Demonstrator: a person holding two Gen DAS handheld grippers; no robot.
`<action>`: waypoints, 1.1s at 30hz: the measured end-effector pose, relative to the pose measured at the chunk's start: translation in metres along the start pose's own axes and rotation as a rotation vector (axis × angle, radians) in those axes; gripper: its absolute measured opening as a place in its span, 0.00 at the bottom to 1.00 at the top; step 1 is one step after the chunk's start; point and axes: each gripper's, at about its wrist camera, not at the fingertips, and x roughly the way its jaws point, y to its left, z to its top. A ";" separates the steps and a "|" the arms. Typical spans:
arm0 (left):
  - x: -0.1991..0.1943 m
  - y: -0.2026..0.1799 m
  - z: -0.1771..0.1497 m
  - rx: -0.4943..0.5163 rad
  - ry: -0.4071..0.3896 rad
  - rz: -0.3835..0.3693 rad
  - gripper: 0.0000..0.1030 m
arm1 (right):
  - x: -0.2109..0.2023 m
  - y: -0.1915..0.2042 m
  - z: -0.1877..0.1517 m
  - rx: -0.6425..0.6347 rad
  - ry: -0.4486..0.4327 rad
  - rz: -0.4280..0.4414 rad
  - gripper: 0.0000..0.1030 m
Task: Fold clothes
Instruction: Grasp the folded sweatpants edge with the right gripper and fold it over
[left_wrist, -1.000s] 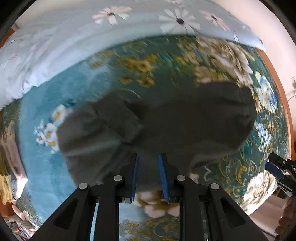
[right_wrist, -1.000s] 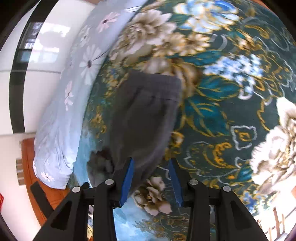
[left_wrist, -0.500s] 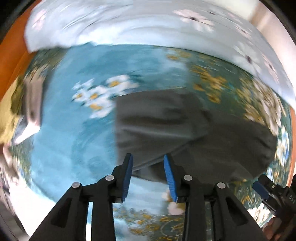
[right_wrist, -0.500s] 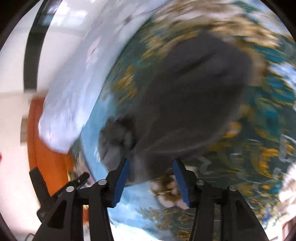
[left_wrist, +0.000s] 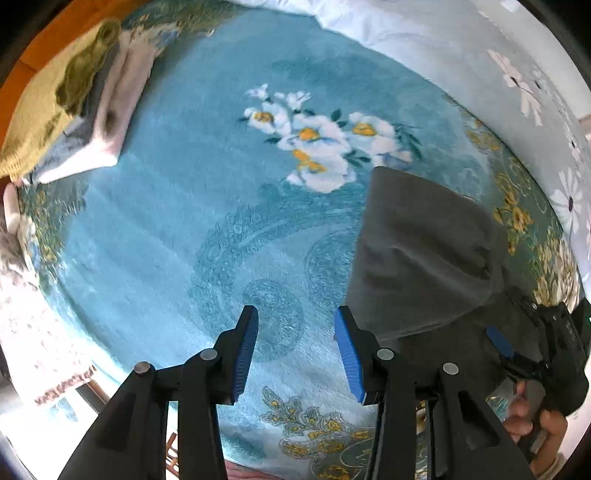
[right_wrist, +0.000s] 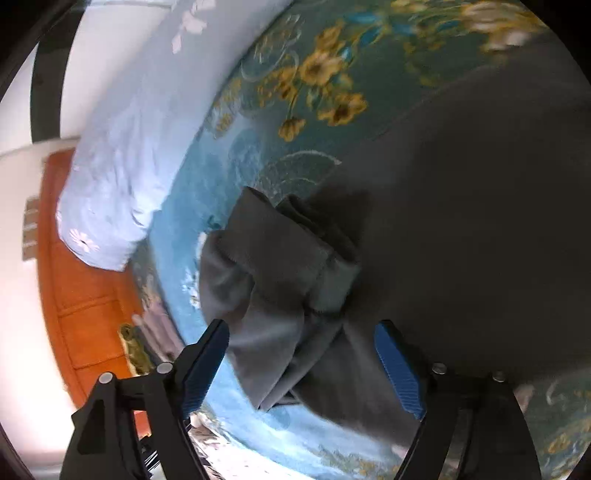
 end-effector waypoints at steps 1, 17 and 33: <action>0.005 0.001 0.001 -0.004 0.013 -0.007 0.43 | 0.009 0.002 0.005 -0.008 0.016 -0.013 0.83; 0.033 -0.020 0.023 0.049 0.099 -0.030 0.43 | 0.037 0.016 0.013 0.049 0.012 -0.028 0.26; 0.009 -0.048 -0.002 0.148 0.096 -0.013 0.43 | 0.016 -0.048 -0.020 0.099 -0.003 -0.092 0.22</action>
